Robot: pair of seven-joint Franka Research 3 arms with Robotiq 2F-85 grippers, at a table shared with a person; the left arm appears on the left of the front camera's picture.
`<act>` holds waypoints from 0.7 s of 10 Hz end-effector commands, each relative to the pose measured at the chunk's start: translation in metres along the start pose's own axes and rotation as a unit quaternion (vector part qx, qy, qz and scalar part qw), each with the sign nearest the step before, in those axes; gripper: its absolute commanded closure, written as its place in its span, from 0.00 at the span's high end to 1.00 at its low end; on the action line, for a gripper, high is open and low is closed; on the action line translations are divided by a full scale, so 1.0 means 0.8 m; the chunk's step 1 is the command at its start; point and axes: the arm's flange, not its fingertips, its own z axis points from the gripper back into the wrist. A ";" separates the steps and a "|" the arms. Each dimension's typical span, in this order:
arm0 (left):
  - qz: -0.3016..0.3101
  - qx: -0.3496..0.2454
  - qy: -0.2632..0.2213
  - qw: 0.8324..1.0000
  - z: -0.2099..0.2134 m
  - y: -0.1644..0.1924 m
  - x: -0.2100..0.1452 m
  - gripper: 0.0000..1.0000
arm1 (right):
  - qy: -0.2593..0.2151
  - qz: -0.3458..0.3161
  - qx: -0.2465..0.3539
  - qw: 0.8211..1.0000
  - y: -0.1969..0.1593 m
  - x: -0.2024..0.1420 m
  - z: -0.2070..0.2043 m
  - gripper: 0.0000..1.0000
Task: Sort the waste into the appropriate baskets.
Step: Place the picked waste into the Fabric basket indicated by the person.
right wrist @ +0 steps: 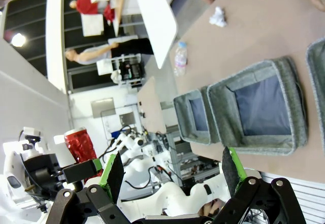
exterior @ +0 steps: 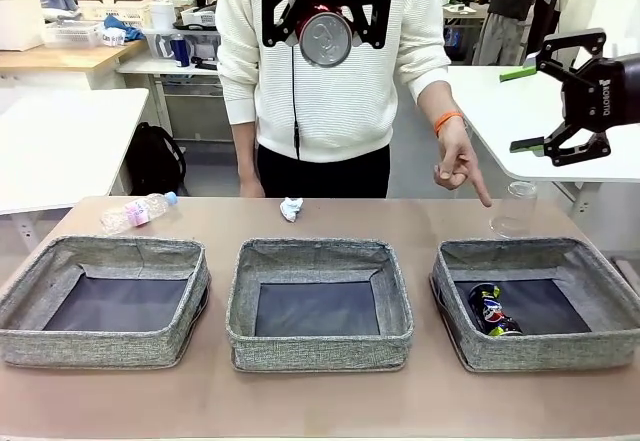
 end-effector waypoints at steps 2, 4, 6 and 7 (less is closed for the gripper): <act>0.001 -0.002 -0.003 1.000 0.004 0.001 -0.002 0.00 | 0.003 0.012 0.003 1.000 -0.001 0.002 -0.001 1.00; -0.001 -0.001 -0.024 1.000 -0.027 -0.005 -0.029 0.00 | 0.007 0.002 -0.002 1.000 -0.009 0.007 0.024 1.00; -0.016 -0.045 -0.057 0.997 -0.087 -0.024 -0.077 0.00 | -0.024 0.019 -0.060 0.998 -0.042 0.025 0.121 1.00; -0.022 -0.093 -0.059 0.994 -0.119 -0.038 -0.091 0.00 | -0.038 0.023 -0.080 0.996 -0.052 0.024 0.159 1.00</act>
